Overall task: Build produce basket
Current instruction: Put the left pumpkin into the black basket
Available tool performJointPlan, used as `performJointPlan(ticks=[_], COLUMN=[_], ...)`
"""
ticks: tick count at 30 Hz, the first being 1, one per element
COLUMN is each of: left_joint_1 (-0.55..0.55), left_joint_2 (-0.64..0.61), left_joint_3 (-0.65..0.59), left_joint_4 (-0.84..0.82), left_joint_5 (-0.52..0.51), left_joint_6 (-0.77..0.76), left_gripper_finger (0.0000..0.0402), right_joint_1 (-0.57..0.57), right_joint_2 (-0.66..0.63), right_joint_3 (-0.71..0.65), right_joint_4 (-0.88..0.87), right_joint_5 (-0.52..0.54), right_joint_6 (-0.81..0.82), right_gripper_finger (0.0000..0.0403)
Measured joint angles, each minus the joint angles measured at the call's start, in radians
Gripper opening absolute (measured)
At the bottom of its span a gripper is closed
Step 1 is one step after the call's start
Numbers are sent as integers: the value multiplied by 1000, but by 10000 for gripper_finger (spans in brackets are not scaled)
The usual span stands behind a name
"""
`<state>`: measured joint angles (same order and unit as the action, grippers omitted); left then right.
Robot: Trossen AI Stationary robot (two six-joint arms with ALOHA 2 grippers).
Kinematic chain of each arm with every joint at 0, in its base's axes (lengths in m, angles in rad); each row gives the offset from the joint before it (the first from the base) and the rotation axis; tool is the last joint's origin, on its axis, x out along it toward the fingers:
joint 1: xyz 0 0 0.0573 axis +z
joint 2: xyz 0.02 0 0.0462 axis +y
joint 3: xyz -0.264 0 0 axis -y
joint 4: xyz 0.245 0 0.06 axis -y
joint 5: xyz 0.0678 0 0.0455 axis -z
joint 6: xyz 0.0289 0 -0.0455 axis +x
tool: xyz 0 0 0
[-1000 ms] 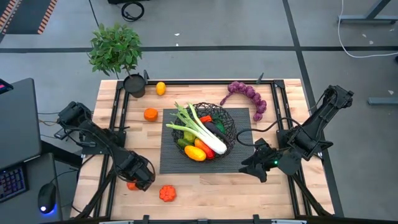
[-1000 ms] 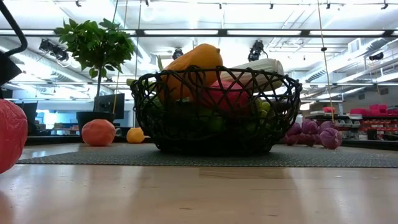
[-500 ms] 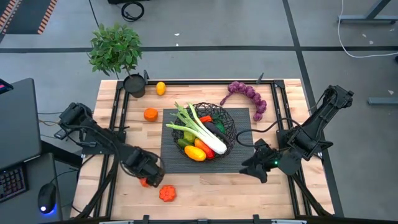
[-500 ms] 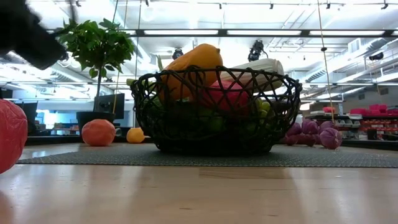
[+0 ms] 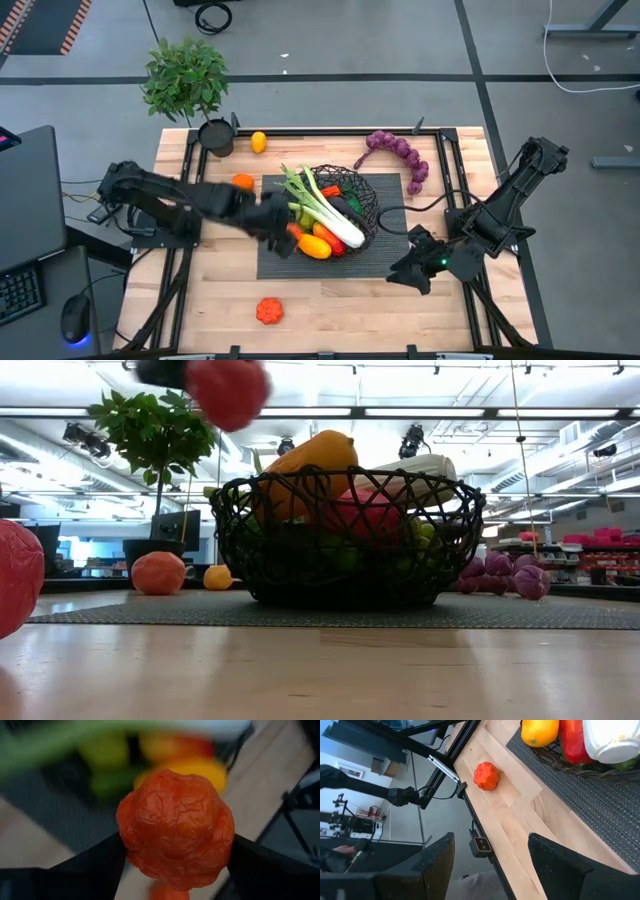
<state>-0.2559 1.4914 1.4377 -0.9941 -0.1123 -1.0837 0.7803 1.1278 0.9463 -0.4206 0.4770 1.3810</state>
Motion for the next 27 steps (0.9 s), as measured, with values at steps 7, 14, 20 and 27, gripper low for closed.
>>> performJointPlan(ticks=[7,14,20,27], left_joint_1=[147,183,182,188], left_joint_2=[1,1,1,1], left_joint_3=[28,28,28,28], left_joint_4=[46,88,85,97], left_joint_5=[-19,-15,-15,-27], left_joint_6=[280,295,310,386], left_gripper_finger=[308,309,309,314], right_joint_1=[-3,-4,-4,-16], right_joint_2=[0,0,0,0], right_joint_3=[0,0,0,0], right_joint_4=[0,0,0,1], right_joint_5=[0,0,0,-1], right_joint_6=[31,77,115,120], right_gripper_finger=[258,258,258,258])
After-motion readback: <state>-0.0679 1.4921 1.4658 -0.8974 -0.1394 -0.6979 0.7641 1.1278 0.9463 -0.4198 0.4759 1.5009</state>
